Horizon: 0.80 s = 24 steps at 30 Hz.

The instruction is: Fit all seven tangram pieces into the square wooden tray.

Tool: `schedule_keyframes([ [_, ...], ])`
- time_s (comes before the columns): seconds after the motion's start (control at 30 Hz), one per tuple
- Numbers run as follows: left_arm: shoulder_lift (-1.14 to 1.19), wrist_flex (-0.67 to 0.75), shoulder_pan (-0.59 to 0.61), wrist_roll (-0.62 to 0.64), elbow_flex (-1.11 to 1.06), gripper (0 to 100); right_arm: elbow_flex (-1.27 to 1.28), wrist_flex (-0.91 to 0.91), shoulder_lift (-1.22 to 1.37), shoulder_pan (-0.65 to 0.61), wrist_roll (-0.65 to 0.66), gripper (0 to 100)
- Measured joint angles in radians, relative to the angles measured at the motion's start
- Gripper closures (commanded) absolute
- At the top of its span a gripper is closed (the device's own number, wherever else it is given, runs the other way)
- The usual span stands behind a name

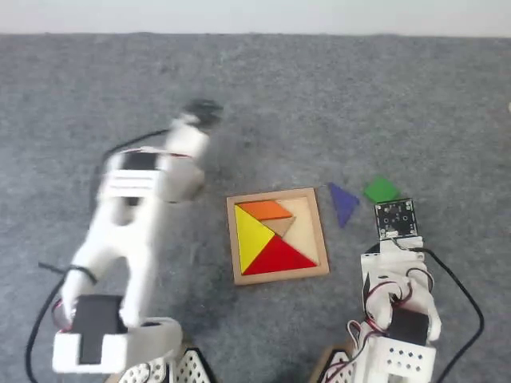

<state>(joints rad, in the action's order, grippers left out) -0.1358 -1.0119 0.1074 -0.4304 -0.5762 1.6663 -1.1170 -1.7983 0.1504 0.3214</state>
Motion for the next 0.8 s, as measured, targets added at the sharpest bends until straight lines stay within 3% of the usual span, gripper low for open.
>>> schedule_keyframes([
  [0.17,0.000,-0.072,0.226,0.014,0.006,84,0.000,0.000,0.000,0.000,0.000,99.0],
  [0.33,0.000,-0.130,0.344,0.003,0.006,84,0.000,-0.011,0.000,0.000,0.057,98.9],
  [0.47,0.000,-0.155,0.344,0.086,0.006,84,0.000,-0.086,0.000,0.000,0.193,98.9],
  [0.63,0.000,-0.072,0.249,0.284,-0.087,84,-0.046,-0.106,-0.002,0.002,0.215,97.0],
  [0.8,-0.032,0.098,0.265,0.348,-0.201,84,-0.172,-0.117,0.008,0.000,0.218,77.5],
])
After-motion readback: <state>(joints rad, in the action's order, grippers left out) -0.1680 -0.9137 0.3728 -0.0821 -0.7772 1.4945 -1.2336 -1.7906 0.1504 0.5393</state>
